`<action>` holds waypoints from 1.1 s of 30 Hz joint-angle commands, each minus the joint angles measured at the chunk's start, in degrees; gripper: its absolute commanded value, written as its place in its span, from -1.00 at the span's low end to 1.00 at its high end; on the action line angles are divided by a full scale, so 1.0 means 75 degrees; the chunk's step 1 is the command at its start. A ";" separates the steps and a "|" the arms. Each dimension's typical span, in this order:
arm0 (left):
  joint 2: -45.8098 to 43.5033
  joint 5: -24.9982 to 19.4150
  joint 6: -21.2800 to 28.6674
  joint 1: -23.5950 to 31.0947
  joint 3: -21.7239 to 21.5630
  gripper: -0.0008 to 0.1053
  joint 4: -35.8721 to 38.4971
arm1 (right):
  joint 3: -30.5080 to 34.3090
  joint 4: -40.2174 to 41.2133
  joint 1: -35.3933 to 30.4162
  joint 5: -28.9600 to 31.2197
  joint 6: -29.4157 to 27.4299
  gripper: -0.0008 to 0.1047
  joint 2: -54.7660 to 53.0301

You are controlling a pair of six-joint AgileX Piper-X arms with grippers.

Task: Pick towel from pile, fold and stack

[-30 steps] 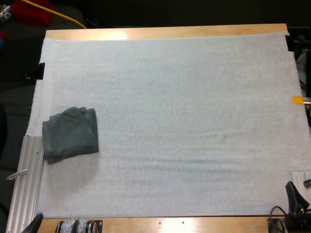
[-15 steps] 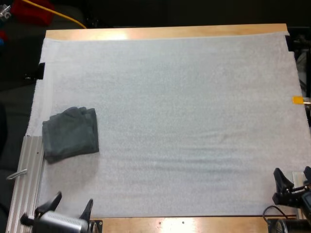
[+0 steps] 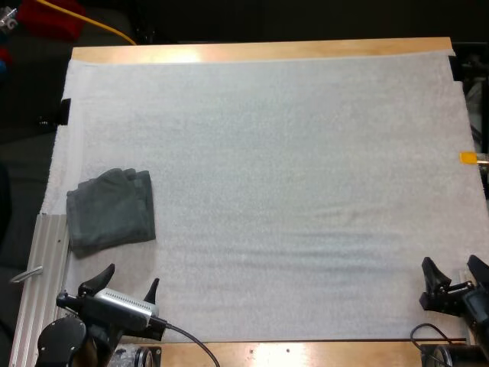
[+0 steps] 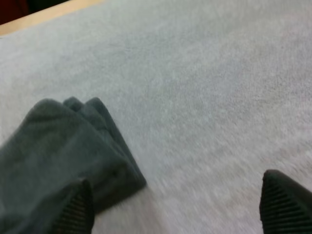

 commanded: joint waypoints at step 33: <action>-0.1045 0.0050 0.0073 -0.0008 0.0024 0.30 -0.0343 | 0.0356 -0.0195 -0.0021 0.0008 -0.0034 0.44 -0.0350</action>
